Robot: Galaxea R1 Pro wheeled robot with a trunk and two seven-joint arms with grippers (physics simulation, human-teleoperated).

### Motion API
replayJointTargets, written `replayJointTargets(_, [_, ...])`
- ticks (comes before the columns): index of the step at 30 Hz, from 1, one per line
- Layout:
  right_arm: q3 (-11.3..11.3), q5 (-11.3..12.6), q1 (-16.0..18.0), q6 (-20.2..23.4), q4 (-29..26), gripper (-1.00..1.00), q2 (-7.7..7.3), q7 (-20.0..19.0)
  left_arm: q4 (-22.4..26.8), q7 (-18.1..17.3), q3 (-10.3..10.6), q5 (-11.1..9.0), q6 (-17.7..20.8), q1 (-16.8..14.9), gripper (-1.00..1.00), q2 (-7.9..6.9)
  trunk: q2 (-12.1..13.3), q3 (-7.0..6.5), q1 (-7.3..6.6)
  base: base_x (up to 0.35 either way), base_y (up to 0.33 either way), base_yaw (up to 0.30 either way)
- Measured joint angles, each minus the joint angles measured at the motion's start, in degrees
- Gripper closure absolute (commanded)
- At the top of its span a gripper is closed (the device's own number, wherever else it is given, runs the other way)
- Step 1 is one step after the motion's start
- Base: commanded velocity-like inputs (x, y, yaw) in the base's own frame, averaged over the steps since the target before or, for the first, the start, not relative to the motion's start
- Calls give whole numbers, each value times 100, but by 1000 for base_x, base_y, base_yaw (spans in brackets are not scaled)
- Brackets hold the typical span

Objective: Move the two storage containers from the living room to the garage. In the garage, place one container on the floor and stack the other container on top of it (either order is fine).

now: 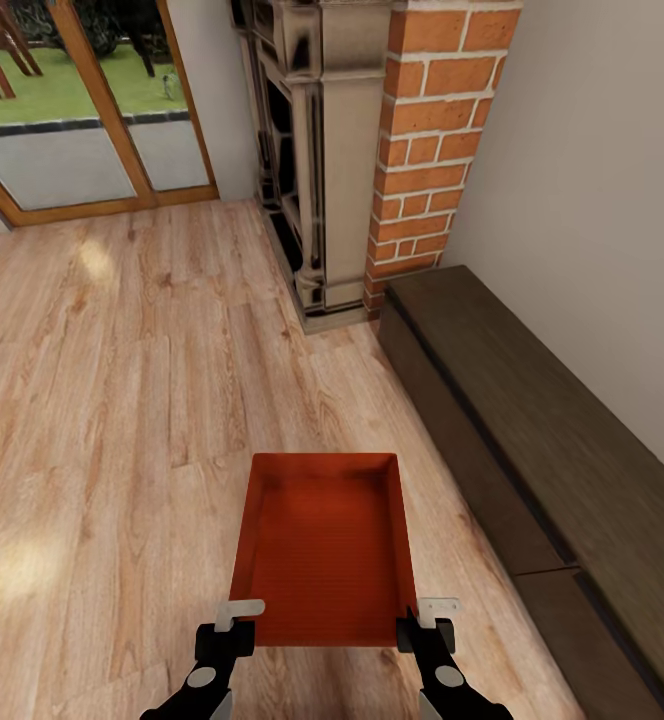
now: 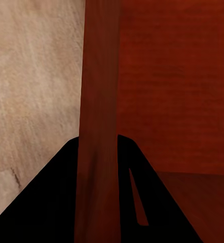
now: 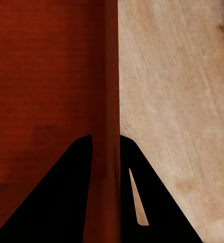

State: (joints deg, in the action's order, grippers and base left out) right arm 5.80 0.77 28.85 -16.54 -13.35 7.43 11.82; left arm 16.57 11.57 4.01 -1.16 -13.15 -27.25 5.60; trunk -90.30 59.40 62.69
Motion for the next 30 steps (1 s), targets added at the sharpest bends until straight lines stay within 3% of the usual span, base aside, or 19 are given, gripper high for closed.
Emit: replayJointTargets(30, [-1,-1,-2,0,-1,100,0,0,-3,-1,0,0,-2,0,100,0,1203,-539,-659,0,0,0])
